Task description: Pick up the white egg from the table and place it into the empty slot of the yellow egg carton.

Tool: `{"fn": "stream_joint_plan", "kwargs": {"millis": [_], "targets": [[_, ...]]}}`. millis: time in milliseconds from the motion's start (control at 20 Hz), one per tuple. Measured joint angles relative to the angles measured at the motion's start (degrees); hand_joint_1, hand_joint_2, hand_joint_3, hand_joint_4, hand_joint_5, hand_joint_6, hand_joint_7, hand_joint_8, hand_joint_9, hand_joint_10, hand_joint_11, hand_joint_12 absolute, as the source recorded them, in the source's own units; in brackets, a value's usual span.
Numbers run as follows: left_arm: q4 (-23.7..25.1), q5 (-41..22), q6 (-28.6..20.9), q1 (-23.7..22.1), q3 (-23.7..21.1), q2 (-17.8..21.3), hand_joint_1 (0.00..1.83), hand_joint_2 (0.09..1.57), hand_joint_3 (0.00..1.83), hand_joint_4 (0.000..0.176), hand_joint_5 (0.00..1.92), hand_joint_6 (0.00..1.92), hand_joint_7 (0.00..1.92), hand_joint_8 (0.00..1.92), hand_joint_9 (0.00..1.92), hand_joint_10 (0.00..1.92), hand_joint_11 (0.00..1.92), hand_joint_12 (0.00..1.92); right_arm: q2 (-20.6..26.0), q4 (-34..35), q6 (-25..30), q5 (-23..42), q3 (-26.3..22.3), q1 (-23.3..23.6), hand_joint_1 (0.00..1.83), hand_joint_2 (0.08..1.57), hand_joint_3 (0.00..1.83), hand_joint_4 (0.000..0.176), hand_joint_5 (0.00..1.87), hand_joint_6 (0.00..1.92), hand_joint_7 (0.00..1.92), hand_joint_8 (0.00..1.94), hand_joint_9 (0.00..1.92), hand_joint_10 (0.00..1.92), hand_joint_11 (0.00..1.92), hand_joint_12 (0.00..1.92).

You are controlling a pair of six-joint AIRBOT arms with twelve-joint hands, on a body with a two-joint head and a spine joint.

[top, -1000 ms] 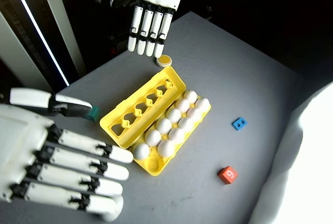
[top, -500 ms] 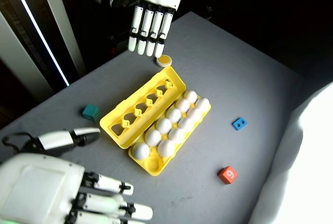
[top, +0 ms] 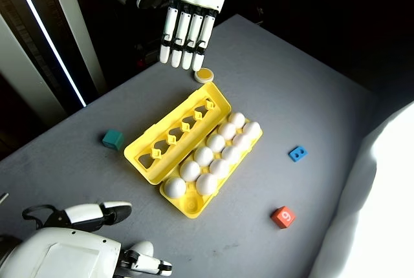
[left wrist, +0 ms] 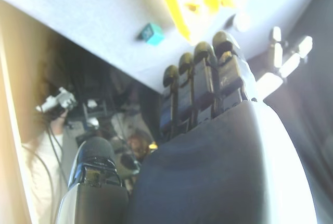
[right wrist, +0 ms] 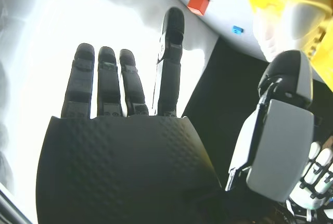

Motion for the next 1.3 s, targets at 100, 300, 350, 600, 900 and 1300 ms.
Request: {"fn": "stream_joint_plan", "kwargs": {"millis": [100,300,350,600,900,1300], "targets": [[-0.1,0.0,0.0,0.0,0.0,0.0,0.00,1.19,0.00,0.000,0.15,0.00,0.14,0.00,0.11,0.00,0.00,0.21,-1.1,-1.2,1.5,0.8,1.7,0.0,0.50,0.76,0.01,0.108,0.77,0.01,0.00,0.00,0.00,0.00,0.00,0.00],[-0.1,0.0,0.0,0.0,0.0,0.0,0.00,1.19,0.00,0.000,0.18,0.00,0.17,0.00,0.13,0.00,0.00,0.28,-3.1,-1.7,1.8,1.2,4.3,-0.8,0.58,0.76,0.00,0.069,0.83,0.03,0.00,0.00,0.00,0.00,0.00,0.00],[0.0,0.0,0.0,0.0,0.0,0.0,0.00,1.19,0.00,0.000,0.19,0.00,0.18,0.01,0.13,0.00,0.00,0.25,-3.5,-1.7,1.9,1.2,4.9,-1.2,0.54,0.77,0.01,0.080,0.83,0.02,0.00,0.00,0.00,0.00,0.00,0.00],[-0.1,0.0,0.0,0.0,0.0,0.0,0.00,1.18,0.00,0.000,0.18,0.00,0.16,0.00,0.13,0.00,0.00,0.25,-5.6,-5.5,5.2,1.2,9.1,-2.5,0.52,0.78,0.01,0.081,0.83,0.02,0.00,0.00,0.00,0.00,0.00,0.00],[0.0,0.0,0.0,0.0,0.0,0.0,0.00,1.18,0.00,0.000,0.19,0.00,0.19,0.00,0.16,0.00,0.00,0.32,-7.8,-9.0,7.9,3.1,11.6,-3.8,0.53,0.78,0.01,0.076,0.87,0.03,0.00,0.00,0.00,0.00,0.00,0.00],[0.0,0.0,0.0,0.0,0.0,0.0,0.00,1.18,0.00,0.000,0.18,0.00,0.17,0.00,0.14,0.00,0.00,0.31,-9.2,-9.0,9.0,4.4,14.0,-4.3,0.70,0.81,0.01,0.114,0.98,0.05,0.00,0.00,0.00,0.00,0.00,0.00]]}}
